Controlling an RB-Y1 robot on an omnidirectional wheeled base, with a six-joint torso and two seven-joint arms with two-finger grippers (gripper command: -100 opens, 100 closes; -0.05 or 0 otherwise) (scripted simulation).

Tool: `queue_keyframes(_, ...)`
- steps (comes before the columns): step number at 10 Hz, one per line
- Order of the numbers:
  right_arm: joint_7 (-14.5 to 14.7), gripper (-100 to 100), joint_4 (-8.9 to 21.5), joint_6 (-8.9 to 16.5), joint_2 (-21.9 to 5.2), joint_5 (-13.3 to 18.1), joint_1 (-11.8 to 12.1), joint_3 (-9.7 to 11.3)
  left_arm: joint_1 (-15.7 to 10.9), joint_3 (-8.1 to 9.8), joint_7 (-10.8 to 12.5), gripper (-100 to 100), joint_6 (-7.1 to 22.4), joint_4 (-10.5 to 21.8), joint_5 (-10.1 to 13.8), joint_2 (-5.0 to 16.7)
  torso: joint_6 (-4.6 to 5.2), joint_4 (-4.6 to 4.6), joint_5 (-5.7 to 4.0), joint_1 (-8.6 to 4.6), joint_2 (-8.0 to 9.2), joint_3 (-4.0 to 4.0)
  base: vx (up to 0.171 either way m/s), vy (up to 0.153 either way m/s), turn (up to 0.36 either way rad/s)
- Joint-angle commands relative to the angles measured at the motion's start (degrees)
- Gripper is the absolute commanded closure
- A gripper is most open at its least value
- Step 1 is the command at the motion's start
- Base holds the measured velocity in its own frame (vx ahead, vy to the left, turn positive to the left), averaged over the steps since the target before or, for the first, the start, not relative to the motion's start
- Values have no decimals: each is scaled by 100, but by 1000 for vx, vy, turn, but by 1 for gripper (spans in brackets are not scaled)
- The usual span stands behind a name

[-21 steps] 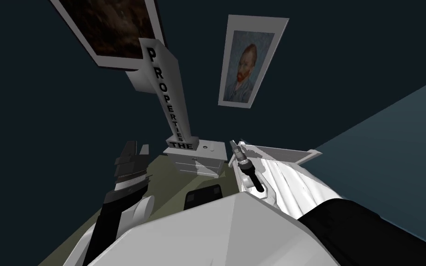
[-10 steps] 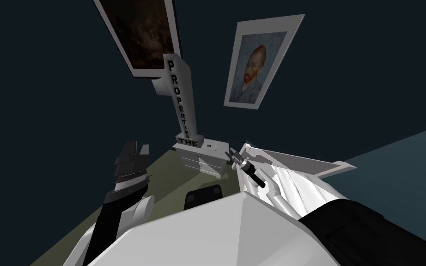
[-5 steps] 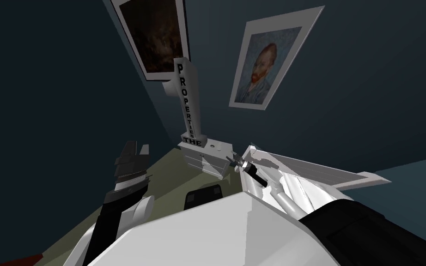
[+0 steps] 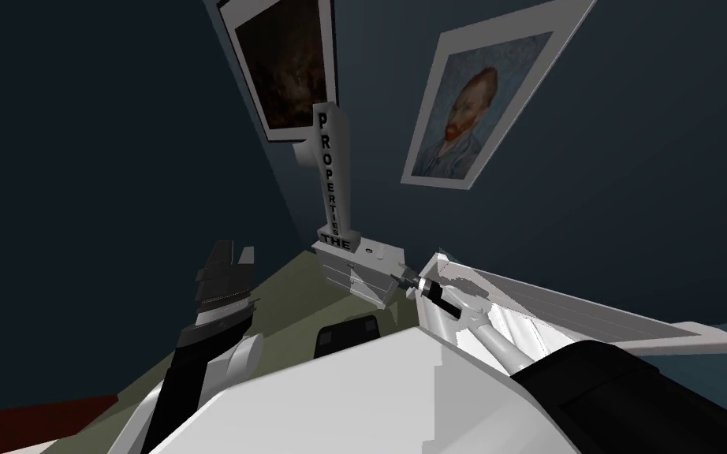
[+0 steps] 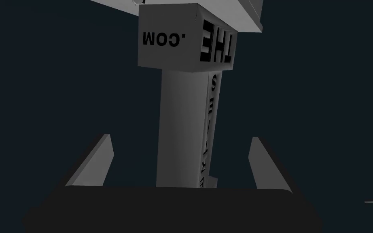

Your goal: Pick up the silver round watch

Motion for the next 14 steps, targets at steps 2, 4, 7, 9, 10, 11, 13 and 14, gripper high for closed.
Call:
queue_keyframes(2, 55, -100, 354, -2, -268, 275, -42, 70, 0, -1, 0, 0, 0, 0, 0, 0, -3, -1, 1, 4, -6, -3, 47, 48, 142)
queue_keyframes(4, 102, -100, 657, -9, -486, 509, -89, 144, 0, 0, 0, 0, 0, 0, 0, 0, -4, -1, 1, 4, -7, -4, 50, 45, 163)
queue_keyframes(7, 181, -100, 1214, -14, -907, 952, -181, 310, 1, 0, 0, 0, 0, 0, 0, 0, 0, -2, 2, 3, -12, -7, 74, 54, 170)
queue_keyframes(9, 212, -100, 1542, -14, -1107, 1160, -225, 402, 0, -1, 0, 0, 0, 0, 0, 0, -4, -6, 6, 25, -32, -18, 116, 90, 232)
queue_keyframes(10, 239, -100, 1755, -10, -1298, 1357, -266, 499, 1, 0, 0, 0, 0, 0, 0, 0, 0, -6, 5, 17, -28, -16, 119, 48, 243)
queue_keyframes(11, 239, -100, 1825, -10, -1298, 1357, -266, 499, 0, 0, 0, 0, 0, 0, 0, 0, -4, -6, 3, 10, -32, -18, 79, 29, 92)
queue_keyframes(13, 260, -100, 2099, -5, -1479, 1544, -306, 600, 0, 0, 0, 0, 0, 0, 0, 0, -3, -4, 3, 11, -20, -11, 83, 54, 153)
queue_keyframes(14, 277, -100, 2304, 1, -1647, 1720, -343, 705, 1, 0, 0, 0, 0, 0, 0, 0, 1, -4, 3, 12, -16, -10, 101, 58, 238)
